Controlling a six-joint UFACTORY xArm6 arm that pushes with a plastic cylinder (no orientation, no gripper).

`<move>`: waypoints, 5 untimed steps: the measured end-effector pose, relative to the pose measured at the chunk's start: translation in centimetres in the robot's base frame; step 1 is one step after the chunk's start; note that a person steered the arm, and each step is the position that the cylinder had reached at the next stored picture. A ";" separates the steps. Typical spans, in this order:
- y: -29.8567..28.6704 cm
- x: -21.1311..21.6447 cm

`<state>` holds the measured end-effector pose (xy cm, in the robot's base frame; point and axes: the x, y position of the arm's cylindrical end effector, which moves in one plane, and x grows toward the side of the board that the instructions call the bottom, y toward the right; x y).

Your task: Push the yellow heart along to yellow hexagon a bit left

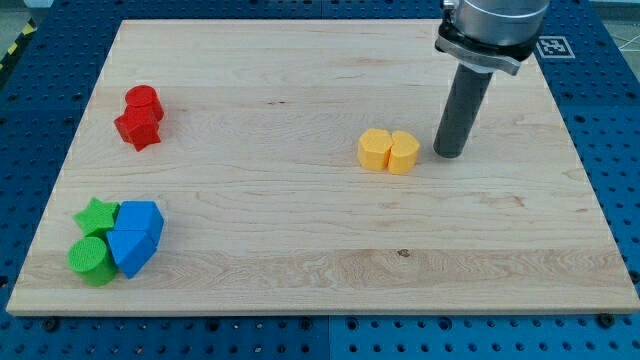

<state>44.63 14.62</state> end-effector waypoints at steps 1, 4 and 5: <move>0.0 0.7; -2.2 0.7; -3.1 0.7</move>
<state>45.29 11.53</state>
